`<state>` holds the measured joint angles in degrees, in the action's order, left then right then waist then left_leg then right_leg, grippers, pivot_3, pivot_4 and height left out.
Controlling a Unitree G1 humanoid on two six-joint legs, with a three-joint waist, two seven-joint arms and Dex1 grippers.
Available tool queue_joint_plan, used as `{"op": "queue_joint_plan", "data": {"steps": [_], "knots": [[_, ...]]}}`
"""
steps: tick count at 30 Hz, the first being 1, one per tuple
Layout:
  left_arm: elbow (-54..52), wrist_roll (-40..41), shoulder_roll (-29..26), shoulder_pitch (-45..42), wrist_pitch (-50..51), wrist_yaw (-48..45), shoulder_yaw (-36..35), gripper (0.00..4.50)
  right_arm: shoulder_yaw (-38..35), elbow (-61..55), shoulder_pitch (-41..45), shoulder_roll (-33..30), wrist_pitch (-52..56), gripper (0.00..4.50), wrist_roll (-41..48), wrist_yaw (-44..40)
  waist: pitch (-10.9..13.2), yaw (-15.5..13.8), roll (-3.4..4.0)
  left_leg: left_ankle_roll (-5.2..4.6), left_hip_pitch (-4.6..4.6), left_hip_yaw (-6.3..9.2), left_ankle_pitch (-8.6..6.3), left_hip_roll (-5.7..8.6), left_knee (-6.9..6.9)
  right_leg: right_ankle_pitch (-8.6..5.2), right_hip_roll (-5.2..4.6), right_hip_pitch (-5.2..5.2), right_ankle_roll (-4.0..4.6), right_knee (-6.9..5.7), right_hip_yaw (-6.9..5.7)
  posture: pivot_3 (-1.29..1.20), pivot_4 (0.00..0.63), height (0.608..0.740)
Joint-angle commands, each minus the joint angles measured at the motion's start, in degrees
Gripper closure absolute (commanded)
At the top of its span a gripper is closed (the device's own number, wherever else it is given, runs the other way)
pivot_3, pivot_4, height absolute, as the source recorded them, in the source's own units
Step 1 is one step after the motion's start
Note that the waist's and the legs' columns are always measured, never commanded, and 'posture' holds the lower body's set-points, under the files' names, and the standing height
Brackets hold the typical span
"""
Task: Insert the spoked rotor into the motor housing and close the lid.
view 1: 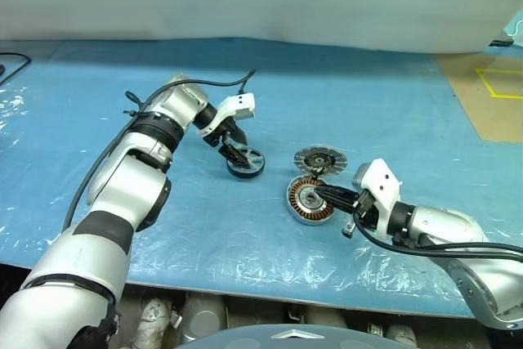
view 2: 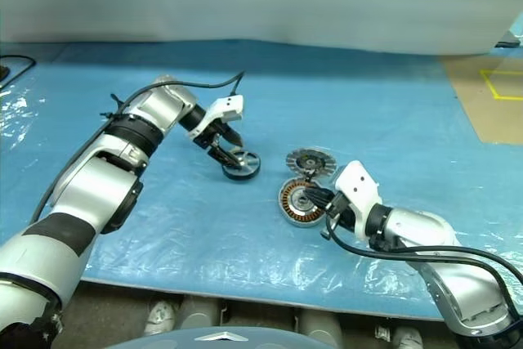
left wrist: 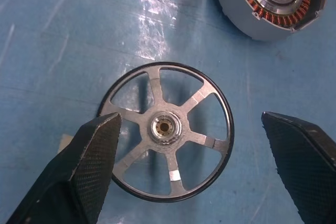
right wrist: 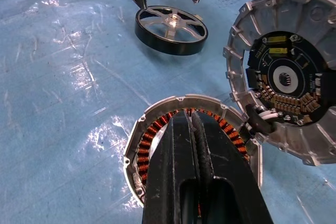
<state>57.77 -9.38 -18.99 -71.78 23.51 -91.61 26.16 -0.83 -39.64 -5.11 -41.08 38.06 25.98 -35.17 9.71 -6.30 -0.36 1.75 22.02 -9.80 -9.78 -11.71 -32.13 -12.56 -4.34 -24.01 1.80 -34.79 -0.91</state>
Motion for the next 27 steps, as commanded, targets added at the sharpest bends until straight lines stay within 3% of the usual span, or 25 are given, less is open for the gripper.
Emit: {"op": "queue_joint_plan", "data": {"steps": [1,9,23,27], "knots": [[-0.22,-0.08,-0.34,-2.31,0.30,-0.89,2.59,0.00,0.97,-0.26,-0.71,0.63,-2.43,4.45,-1.73,0.18,0.01,0.00,-0.01,0.00,0.00,0.00,0.00,-0.01,0.00,0.00,0.00,0.00,0.00,0.00,0.00,0.00,0.150,0.740],[3.29,-3.08,1.40,-2.48,-0.53,1.28,1.69,0.00,2.37,-1.05,-1.68,2.25,-2.89,4.45,-3.57,1.27,0.01,-0.01,-0.03,0.00,0.00,0.01,0.00,0.00,0.00,0.00,0.00,0.01,0.00,0.01,-0.01,0.00,0.150,0.740],[8.13,-0.05,1.42,-5.69,0.25,-0.89,-0.36,0.00,2.60,-3.53,-1.14,2.06,-0.17,4.45,-4.34,2.48,0.08,-0.07,-0.12,0.00,0.01,0.03,0.00,0.00,0.02,0.00,0.00,0.01,0.00,0.02,-0.03,0.00,0.150,0.740],[8.21,-1.57,1.45,-4.87,-1.71,-0.37,-0.35,0.89,2.35,-3.72,-1.27,1.74,0.05,4.50,-4.41,2.31,0.10,-0.18,-0.15,0.00,0.01,0.04,0.00,0.00,0.01,0.00,-0.01,0.01,0.00,0.02,-0.03,0.00,0.150,0.740]]}}
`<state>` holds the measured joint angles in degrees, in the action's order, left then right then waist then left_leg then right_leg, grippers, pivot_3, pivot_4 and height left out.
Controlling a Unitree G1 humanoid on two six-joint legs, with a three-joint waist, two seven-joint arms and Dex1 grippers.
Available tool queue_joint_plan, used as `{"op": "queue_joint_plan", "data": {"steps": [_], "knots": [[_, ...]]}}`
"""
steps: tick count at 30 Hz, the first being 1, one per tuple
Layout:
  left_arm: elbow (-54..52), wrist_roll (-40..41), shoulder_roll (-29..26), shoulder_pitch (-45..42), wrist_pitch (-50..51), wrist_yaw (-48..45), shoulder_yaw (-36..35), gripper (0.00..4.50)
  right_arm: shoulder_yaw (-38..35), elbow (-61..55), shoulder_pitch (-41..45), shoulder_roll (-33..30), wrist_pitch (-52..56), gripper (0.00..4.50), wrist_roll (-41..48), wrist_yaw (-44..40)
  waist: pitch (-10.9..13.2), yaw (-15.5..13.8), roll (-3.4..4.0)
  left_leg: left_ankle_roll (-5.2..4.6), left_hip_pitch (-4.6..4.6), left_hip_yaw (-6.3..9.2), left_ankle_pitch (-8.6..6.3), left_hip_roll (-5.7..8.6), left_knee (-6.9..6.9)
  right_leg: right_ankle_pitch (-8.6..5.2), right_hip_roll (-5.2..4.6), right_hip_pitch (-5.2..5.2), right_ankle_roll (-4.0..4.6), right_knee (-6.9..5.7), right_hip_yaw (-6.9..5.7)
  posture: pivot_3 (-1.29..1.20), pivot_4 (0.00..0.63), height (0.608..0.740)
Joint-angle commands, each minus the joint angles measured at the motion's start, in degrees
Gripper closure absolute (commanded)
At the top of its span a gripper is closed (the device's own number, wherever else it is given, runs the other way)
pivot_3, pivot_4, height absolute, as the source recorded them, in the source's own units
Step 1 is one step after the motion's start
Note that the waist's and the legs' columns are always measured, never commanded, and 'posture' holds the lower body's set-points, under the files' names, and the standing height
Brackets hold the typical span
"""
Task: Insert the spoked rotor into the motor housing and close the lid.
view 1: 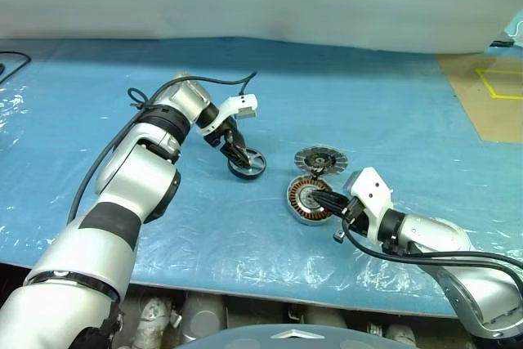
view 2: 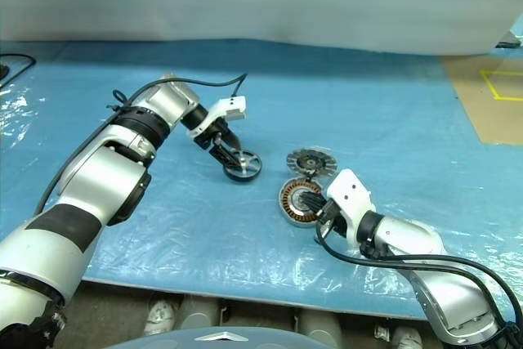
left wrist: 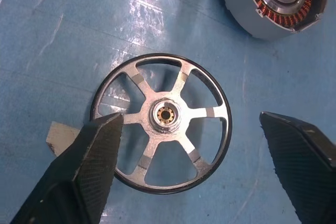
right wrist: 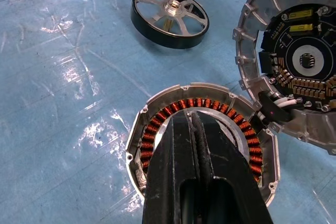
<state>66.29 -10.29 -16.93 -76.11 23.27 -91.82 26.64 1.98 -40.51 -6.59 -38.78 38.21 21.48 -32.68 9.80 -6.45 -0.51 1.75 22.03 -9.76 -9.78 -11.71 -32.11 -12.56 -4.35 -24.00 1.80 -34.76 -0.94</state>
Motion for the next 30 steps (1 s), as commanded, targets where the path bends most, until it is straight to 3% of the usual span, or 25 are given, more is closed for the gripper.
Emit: {"op": "queue_joint_plan", "data": {"steps": [1,2,12,25,29,30], "knots": [[-0.28,-0.94,-0.57,-0.34,-1.98,0.19,-0.79,1.28,-0.58,-2.78,0.09,-0.74,-0.21,4.50,0.00,-0.35,0.00,-0.06,0.00,0.00,0.00,0.00,0.00,0.00,0.00,0.00,0.00,0.00,0.00,0.00,0.00,0.00,0.150,0.740],[-0.32,-1.19,-0.56,-0.14,-2.57,0.31,-0.71,1.59,-0.74,-2.71,-0.03,-0.88,-0.31,4.50,-0.04,-0.50,0.00,-0.08,-0.01,0.00,0.00,0.00,0.00,-0.01,0.00,0.00,0.00,0.00,0.00,0.00,0.00,0.00,0.150,0.740],[-2.04,-5.15,-2.24,4.14,-13.16,1.26,0.94,1.59,-0.83,-1.27,-1.20,-0.56,-1.97,4.50,-1.12,-0.87,0.01,-0.66,-0.01,0.00,0.00,0.00,0.00,-0.03,0.01,0.00,0.00,0.00,0.00,0.01,-0.01,0.00,0.150,0.740],[-1.97,-5.58,-0.71,5.32,-13.27,2.84,-0.66,1.59,-0.40,-0.81,-1.89,0.51,-2.54,4.50,-2.45,-0.31,0.01,-0.77,-0.01,0.00,-0.08,0.01,0.00,-0.04,0.00,0.00,-0.03,0.07,0.00,-0.01,-0.01,0.00,0.150,0.740],[-2.25,-5.15,-1.15,5.15,-14.47,3.00,-1.23,2.44,-0.22,-1.47,-2.25,0.40,-2.29,4.50,-2.88,-0.26,0.01,-0.77,-0.02,0.00,-0.07,0.01,0.00,-0.04,0.01,0.00,-0.03,0.07,0.00,0.00,-0.01,0.00,0.150,0.740],[-2.58,-4.80,-1.36,4.98,-14.61,2.31,-1.49,2.44,-0.21,-1.60,-2.22,0.33,-2.20,4.50,-2.92,-0.27,0.01,-0.77,-0.02,0.00,-0.07,0.01,0.00,-0.03,0.01,0.00,-0.03,0.07,0.00,0.00,-0.01,0.00,0.150,0.740]]}}
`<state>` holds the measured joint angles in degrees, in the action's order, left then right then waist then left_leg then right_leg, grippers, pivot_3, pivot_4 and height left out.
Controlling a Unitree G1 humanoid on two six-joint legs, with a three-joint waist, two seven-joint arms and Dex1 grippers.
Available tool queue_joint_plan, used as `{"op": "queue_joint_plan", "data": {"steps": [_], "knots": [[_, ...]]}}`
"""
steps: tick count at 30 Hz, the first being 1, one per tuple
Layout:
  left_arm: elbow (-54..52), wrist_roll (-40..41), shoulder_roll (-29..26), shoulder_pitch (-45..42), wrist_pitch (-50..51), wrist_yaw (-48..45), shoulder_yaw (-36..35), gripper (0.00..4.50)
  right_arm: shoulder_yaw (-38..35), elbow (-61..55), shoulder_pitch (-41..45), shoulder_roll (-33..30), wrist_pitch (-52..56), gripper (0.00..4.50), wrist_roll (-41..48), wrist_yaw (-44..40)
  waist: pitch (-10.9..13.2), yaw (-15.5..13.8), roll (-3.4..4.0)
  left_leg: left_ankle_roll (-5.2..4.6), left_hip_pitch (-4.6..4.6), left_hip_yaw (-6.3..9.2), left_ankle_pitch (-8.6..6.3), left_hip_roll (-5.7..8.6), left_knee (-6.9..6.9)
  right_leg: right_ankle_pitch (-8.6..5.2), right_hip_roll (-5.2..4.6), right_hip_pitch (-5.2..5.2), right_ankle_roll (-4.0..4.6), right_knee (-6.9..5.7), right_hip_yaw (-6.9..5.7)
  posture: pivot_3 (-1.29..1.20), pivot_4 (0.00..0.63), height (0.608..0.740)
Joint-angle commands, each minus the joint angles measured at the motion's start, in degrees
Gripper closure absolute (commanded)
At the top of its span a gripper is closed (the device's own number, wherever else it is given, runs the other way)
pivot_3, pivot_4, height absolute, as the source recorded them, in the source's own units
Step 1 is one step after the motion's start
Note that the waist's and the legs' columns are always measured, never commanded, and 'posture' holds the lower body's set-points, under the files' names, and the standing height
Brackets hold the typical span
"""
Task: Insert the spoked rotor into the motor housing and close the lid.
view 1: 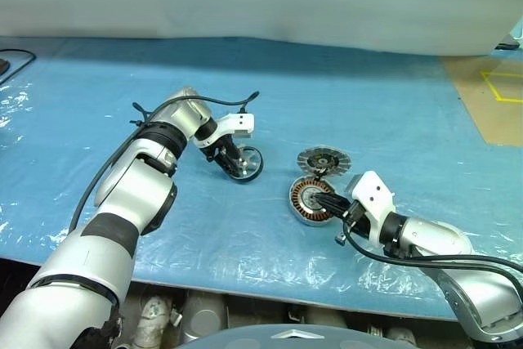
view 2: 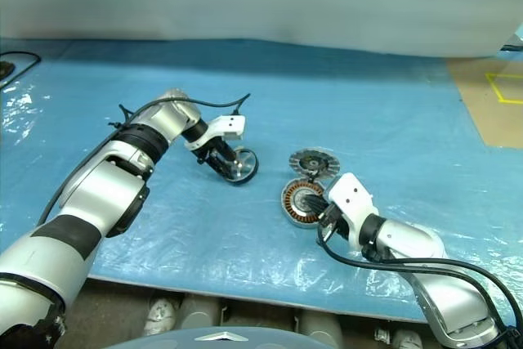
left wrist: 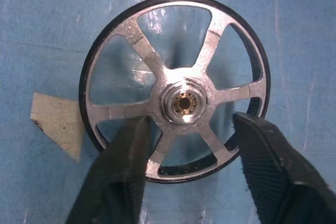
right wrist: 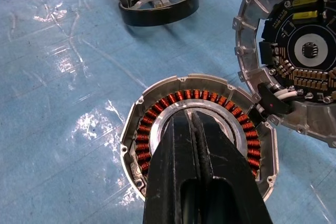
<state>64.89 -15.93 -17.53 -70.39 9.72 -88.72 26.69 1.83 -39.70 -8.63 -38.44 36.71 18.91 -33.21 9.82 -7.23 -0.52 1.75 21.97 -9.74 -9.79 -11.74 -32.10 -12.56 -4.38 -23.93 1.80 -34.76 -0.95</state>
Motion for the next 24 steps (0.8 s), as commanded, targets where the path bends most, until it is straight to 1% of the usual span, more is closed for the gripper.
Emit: {"op": "queue_joint_plan", "data": {"steps": [1,4,7,10,13,18,21,24], "knots": [[-1.68,1.19,-1.10,-0.83,-1.64,-1.85,-1.73,2.44,-0.10,-2.51,-0.13,-0.07,-0.58,4.50,-0.35,0.26,0.00,0.00,0.00,0.00,0.00,0.00,0.00,0.00,0.00,0.00,0.00,0.00,0.00,0.00,0.00,0.00,0.150,0.740],[-3.28,4.18,-3.69,-0.89,-6.18,-3.73,1.25,2.44,-0.40,-2.54,0.11,-0.37,-0.31,4.50,-0.16,0.13,0.02,0.03,-0.01,0.00,-0.01,0.00,0.00,-0.01,0.00,0.00,0.00,0.00,0.00,0.00,0.00,0.00,0.150,0.740],[-3.55,5.91,-4.87,-0.95,-7.64,-3.78,3.11,2.44,-0.50,-2.49,0.22,-0.49,-0.24,4.50,-0.08,0.05,0.02,-0.01,0.00,0.00,-0.02,0.00,0.00,-0.01,0.02,0.00,0.00,0.00,0.00,0.00,0.00,0.00,0.150,0.740],[-2.24,4.17,-5.68,-0.57,-10.96,-3.78,1.92,2.44,0.00,-2.29,1.20,-0.53,0.19,4.50,-0.15,0.07,0.02,-0.01,-0.01,0.00,0.01,0.00,0.00,0.00,0.01,0.00,0.00,0.00,0.00,0.00,0.00,0.00,0.150,0.740],[-1.85,4.40,-5.53,-0.44,-11.77,-3.68,0.58,1.87,0.58,-2.48,2.04,-0.43,0.92,4.50,-0.18,0.30,0.02,-0.01,-0.01,0.01,0.00,0.00,0.00,-0.01,0.01,0.00,0.00,0.00,0.00,-0.01,-0.01,0.00,0.150,0.740],[-1.02,5.94,-4.38,-2.24,-10.19,-3.23,-2.73,0.19,0.85,-2.73,2.36,-0.67,1.56,4.50,-0.32,0.40,0.02,0.00,-0.01,0.01,0.00,0.00,0.00,0.00,0.01,0.00,0.00,0.00,0.00,0.00,-0.01,0.00,0.150,0.740],[0.22,4.83,-3.92,-3.95,-10.56,-1.58,-3.43,0.19,0.64,-2.65,2.48,-0.71,1.71,4.50,-0.16,0.29,0.03,-0.01,-0.02,0.01,0.00,0.00,0.00,0.00,0.01,0.00,0.00,0.00,0.00,-0.01,-0.01,0.00,0.150,0.740],[0.48,4.60,-3.20,-4.37,-11.42,-1.97,-3.73,0.19,0.53,-2.60,2.06,-0.92,1.43,4.50,-0.24,0.10,0.03,-0.03,-0.02,0.01,0.00,0.00,0.00,0.00,0.00,0.00,0.00,0.00,0.00,-0.01,-0.01,0.00,0.150,0.740]]}}
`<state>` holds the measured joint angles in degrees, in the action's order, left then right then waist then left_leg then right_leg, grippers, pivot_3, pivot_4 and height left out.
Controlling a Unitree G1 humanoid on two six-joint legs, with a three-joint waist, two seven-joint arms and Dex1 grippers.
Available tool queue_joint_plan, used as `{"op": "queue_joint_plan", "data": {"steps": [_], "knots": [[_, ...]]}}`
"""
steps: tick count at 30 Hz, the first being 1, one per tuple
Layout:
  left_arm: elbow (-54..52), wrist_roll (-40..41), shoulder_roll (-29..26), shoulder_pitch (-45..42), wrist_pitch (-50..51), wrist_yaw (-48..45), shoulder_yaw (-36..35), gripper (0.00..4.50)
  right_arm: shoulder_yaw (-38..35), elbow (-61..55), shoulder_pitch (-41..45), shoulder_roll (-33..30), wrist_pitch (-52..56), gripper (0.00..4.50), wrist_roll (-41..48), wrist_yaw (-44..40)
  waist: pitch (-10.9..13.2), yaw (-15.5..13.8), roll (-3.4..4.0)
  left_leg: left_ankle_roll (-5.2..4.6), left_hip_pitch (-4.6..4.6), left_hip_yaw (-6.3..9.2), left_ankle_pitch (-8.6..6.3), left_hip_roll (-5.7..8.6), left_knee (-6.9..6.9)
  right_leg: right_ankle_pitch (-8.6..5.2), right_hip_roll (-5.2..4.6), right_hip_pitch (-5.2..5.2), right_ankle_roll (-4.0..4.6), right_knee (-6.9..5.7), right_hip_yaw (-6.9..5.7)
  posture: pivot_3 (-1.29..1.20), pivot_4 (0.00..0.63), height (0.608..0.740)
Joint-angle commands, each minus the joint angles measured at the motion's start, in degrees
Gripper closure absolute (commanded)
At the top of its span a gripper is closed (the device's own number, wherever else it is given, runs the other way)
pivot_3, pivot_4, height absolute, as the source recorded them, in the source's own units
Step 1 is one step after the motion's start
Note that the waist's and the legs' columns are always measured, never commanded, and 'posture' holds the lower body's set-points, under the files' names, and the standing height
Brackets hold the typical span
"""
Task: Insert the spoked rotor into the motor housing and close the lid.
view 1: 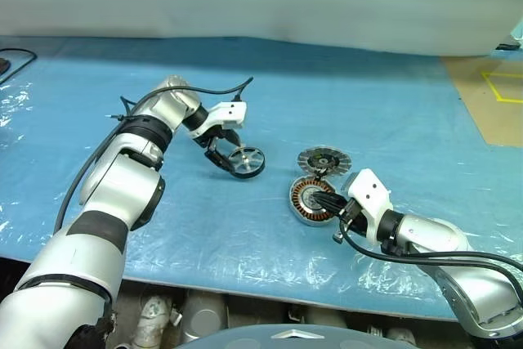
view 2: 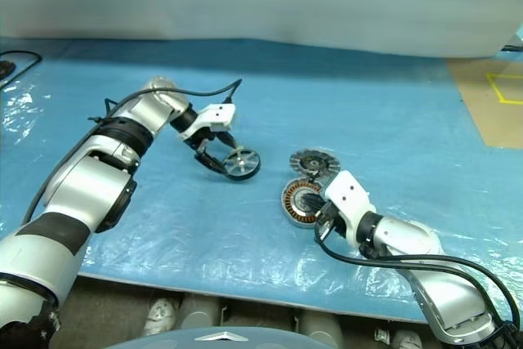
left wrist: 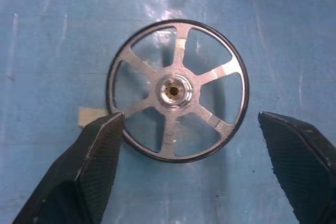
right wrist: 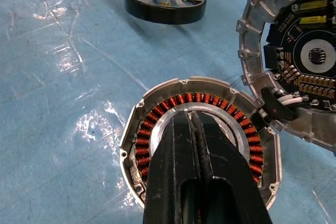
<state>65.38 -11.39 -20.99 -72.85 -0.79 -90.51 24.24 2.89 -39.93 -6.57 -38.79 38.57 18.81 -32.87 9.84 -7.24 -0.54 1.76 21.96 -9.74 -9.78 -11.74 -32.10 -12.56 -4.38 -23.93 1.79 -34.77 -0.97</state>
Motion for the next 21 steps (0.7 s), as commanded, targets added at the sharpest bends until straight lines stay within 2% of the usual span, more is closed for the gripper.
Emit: {"op": "queue_joint_plan", "data": {"steps": [1,12,15,17,21], "knots": [[-0.08,-0.20,0.58,-1.63,-1.53,0.00,-1.13,0.19,-0.52,-2.38,-0.19,-0.63,-0.55,4.50,-0.19,-0.30,0.00,-0.02,0.00,0.00,0.00,0.00,0.00,0.00,0.00,0.00,0.00,0.00,0.00,0.00,0.00,0.00,0.150,0.740],[1.63,-1.78,4.07,-0.74,-1.09,4.02,-1.14,0.19,-0.34,-3.35,-1.95,-0.52,-0.52,4.50,-0.81,0.31,0.01,0.07,-0.01,0.00,-0.02,0.00,0.00,0.00,0.00,0.00,0.02,0.00,0.00,-0.01,-0.01,0.00,0.150,0.740],[2.33,-1.92,4.05,-1.17,-1.41,3.70,-1.23,0.75,-0.18,-3.73,-2.56,-0.36,-0.38,4.50,-1.08,0.78,0.01,-0.05,-0.01,0.00,0.01,0.01,0.00,0.00,0.00,0.00,0.01,0.00,-0.01,0.00,0.00,0.00,0.150,0.740],[2.54,-2.23,4.02,-1.28,-1.67,3.81,-1.19,1.41,-0.04,-4.08,-2.89,-0.24,-0.25,4.50,-1.16,1.01,0.01,-0.05,-0.01,0.00,0.01,0.01,0.00,0.00,0.00,0.00,0.00,0.00,-0.01,0.01,-0.01,0.00,0.150,0.740],[2.48,-2.49,4.48,-0.96,-2.14,4.01,-1.20,1.41,0.14,-3.99,-3.36,-0.18,-0.56,4.50,-1.53,1.15,0.01,-0.04,-0.01,0.00,0.00,0.02,0.00,0.00,0.00,0.00,0.01,0.00,-0.01,0.00,-0.01,0.00,0.150,0.740]]}}
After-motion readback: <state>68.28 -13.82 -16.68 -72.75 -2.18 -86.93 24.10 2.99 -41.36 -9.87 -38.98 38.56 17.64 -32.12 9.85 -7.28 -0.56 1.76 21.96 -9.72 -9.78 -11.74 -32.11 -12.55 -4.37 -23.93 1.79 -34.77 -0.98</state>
